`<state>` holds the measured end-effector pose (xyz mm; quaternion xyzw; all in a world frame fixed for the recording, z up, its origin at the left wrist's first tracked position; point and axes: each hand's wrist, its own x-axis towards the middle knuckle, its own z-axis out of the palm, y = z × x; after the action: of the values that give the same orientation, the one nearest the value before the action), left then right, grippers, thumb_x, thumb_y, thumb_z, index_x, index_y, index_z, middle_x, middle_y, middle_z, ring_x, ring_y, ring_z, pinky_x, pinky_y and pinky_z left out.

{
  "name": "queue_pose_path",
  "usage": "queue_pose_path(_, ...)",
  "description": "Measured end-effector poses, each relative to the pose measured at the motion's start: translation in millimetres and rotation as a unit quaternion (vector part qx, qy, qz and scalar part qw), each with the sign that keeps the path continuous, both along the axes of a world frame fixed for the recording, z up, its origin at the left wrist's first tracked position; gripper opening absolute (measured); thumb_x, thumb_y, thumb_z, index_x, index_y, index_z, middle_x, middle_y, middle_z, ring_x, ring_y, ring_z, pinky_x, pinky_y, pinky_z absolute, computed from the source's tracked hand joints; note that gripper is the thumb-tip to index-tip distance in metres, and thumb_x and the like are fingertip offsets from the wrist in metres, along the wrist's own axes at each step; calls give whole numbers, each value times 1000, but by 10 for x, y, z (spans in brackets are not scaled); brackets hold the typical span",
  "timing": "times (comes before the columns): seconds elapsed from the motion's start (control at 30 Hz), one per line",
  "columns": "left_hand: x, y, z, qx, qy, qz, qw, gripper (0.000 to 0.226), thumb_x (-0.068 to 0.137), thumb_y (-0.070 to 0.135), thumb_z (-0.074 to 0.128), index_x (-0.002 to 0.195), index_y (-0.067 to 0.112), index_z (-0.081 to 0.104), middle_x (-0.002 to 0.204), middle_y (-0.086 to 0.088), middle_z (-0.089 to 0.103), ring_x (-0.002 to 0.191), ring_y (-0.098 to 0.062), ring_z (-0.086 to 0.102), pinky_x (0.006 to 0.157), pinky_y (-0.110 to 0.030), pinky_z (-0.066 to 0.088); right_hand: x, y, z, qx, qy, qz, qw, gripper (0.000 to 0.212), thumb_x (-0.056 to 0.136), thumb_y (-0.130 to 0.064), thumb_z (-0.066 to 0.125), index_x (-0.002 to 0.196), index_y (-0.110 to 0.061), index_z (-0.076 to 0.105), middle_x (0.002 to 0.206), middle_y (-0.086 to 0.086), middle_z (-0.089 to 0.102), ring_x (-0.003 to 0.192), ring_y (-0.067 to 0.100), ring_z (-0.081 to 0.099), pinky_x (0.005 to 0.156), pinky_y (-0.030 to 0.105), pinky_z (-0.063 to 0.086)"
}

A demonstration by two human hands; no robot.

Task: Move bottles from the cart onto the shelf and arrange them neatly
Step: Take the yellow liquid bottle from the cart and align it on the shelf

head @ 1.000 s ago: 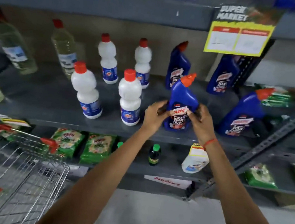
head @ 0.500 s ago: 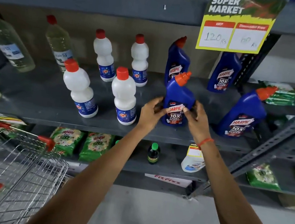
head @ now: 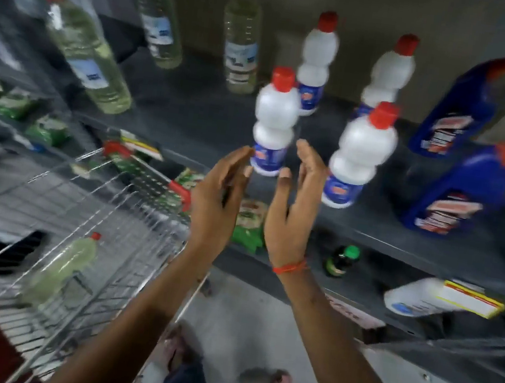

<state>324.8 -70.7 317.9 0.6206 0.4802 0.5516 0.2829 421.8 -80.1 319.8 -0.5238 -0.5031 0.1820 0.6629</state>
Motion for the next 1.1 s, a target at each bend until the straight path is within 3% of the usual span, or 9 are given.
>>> queue_pose_path(0.1, -925, 60, -198, -32, 17, 87, 996, 27, 96, 12, 52, 121, 7, 61, 119, 1, 65, 109, -1, 60, 92, -10, 43, -933, 183, -155, -12, -13, 74, 997, 36, 94, -7, 42, 129, 1, 47, 131, 11, 51, 125, 28, 48, 106, 51, 40)
queue_pose_path(0.27, -2342, 142, -847, -109, 5, 216, 970, 27, 95, 10, 53, 120, 3, 60, 114, 4, 63, 100, 15, 55, 84, 1, 42, -2419, 518, -671, -124, -34, 196, 972, 36, 93, -5, 42, 127, 7, 48, 129, 21, 54, 122, 33, 51, 106, 47, 41)
queue_pose_path(0.37, -3057, 166, -1374, -180, -11, 274, 945, 25, 95, 15, 54, 118, 7, 61, 115, 4, 65, 98, -1, 61, 88, -20, 50, -3178, 657, -1133, -215, -47, 257, 941, 33, 92, 2, 44, 125, 7, 48, 127, 24, 53, 119, 37, 51, 106, 43, 40)
queue_pose_path(0.47, -3646, 141, -1904, -256, -24, 303, 918, 27, 94, 17, 56, 119, 7, 58, 119, -1, 64, 110, -21, 62, 96, -31, 48, -3787, 735, -1650, -323, -57, 305, 894, 35, 92, 2, 44, 128, 4, 45, 132, 23, 50, 123, 35, 48, 106, 45, 39)
queue_pose_path(0.63, -4455, -99, -2795, -420, 62, 320, 847, 52, 89, 18, 63, 135, 5, 43, 135, -17, 54, 124, -32, 50, 103, -43, 43, -4447, 777, -2551, -487, -80, 355, 794, 37, 91, -1, 47, 128, 2, 45, 135, 22, 50, 126, 34, 47, 107, 44, 39)
queue_pose_path(0.8, -4927, -314, -3620, -498, 316, 186, 786, 99, 78, 27, 74, 148, 1, 9, 157, -21, 17, 145, -36, 17, 118, -45, 20, -4809, 833, -3387, -613, -83, 408, 672, 57, 93, -4, 46, 145, -3, 23, 149, 17, 36, 135, 31, 39, 114, 38, 33)
queue_pose_path(0.9, -5044, -356, -3980, -481, 386, 168, 769, 102, 75, 31, 76, 147, -1, 11, 156, -24, 18, 145, -38, 16, 120, -48, 14, -4963, 905, -3801, -629, -45, 397, 667, 58, 92, 0, 48, 145, 0, 25, 147, 16, 39, 133, 29, 42, 111, 31, 33)
queue_pose_path(0.97, -5098, -338, -4141, -483, 411, 191, 749, 100, 72, 30, 78, 146, 2, 18, 152, -23, 29, 140, -39, 26, 117, -52, 22, -5039, 943, -3999, -656, -13, 365, 660, 54, 94, -12, 53, 142, 0, 32, 136, 13, 49, 114, 25, 56, 95, 26, 43)
queue_pose_path(1.1, -5210, -271, -4274, -486, 433, 176, 738, 100, 70, 29, 80, 146, 7, 19, 148, -21, 35, 136, -38, 32, 113, -52, 30, -5088, 957, -4131, -680, 20, 301, 668, 53, 90, -35, 58, 130, -2, 50, 118, 15, 61, 97, 22, 59, 74, 23, 52)
